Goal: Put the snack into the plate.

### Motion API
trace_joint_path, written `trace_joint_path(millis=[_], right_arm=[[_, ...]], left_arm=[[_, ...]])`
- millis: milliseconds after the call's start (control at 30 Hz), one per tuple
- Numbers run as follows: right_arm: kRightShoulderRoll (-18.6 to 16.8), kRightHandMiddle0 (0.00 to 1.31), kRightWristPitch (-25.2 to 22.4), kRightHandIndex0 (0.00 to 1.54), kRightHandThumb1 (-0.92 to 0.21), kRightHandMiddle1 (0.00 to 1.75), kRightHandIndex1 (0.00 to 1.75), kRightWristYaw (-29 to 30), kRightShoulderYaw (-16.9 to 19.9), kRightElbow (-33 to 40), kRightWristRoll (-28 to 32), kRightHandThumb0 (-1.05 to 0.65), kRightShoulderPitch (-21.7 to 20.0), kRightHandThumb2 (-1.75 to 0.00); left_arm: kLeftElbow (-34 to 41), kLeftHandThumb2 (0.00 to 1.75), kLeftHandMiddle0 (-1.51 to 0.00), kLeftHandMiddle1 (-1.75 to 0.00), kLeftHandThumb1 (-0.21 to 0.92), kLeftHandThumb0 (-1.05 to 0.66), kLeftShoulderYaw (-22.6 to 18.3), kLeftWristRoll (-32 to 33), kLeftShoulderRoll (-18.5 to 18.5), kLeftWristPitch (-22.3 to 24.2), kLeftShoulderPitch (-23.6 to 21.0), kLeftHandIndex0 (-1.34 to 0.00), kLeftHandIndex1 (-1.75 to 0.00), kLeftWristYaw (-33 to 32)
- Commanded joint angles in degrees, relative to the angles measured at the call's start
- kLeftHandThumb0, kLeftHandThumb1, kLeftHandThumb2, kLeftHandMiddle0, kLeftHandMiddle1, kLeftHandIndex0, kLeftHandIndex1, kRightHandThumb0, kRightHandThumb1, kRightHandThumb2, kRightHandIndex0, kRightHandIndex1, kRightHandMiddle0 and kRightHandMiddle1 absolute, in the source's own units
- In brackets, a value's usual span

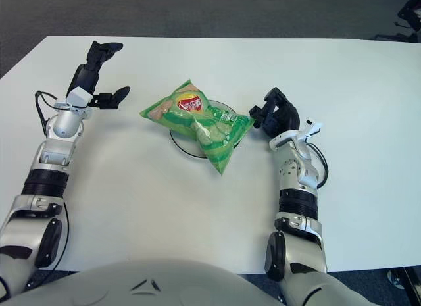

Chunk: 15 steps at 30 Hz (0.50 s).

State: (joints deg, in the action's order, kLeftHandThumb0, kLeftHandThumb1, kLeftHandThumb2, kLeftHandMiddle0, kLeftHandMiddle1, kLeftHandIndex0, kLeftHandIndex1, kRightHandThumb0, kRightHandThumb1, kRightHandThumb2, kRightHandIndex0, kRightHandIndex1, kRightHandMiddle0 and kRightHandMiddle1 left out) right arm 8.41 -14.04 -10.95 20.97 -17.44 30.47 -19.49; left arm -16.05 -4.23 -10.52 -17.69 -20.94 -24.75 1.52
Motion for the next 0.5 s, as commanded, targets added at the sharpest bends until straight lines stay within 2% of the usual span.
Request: trace_joint_path(millis=[0, 233, 300, 367, 467], right_arm=[[-0.87, 0.72, -2.36, 1.41, -0.19, 1.75, 1.75, 0.78, -0.21, -3.51, -0.94, -0.53, 3.39, -1.47], [-0.92, 0.72, -2.18, 1.41, -0.19, 1.75, 1.75, 0.65, -0.17, -3.7, -0.87, -0.53, 3.37, -1.47], [-0.95, 0.72, -2.14, 1.41, -0.2, 1.75, 1.75, 0.69, -0.16, -3.71, -0.91, -0.53, 3.37, -1.47], [-0.94, 0.71, -2.07, 1.41, -0.2, 1.75, 1.75, 0.6, -0.19, -3.74, -0.94, -0.53, 3.39, -1.47], [-0.89, 0.71, -1.92, 1.41, -0.2, 1.75, 1.75, 0.38, -0.25, -3.83, -0.99, -0.53, 3.41, -1.47]], left_arm=[[0.09, 1.0, -0.13, -1.05, 0.53, -0.56, -2.1, 4.95, 1.79, 1.89, 0.3, 0.0, -1.29, 0.18], [-1.43, 1.09, -0.22, -1.17, 0.49, -0.47, -4.94, 14.62, 4.73, 5.33, 0.39, -0.01, -1.43, 2.9], [-1.68, 0.86, -0.26, -1.26, 0.67, -0.41, -5.37, 16.32, 5.46, 5.98, 0.59, -0.16, -1.62, 3.41], [-1.99, 0.83, -0.31, -1.36, 0.69, -0.39, -5.67, 17.65, 6.11, 6.63, 0.83, -0.24, -1.68, 3.83], [-2.54, 0.96, -0.45, -1.47, 0.57, -0.13, -5.97, 19.19, 6.8, 7.57, 1.13, -0.3, -1.72, 4.43]])
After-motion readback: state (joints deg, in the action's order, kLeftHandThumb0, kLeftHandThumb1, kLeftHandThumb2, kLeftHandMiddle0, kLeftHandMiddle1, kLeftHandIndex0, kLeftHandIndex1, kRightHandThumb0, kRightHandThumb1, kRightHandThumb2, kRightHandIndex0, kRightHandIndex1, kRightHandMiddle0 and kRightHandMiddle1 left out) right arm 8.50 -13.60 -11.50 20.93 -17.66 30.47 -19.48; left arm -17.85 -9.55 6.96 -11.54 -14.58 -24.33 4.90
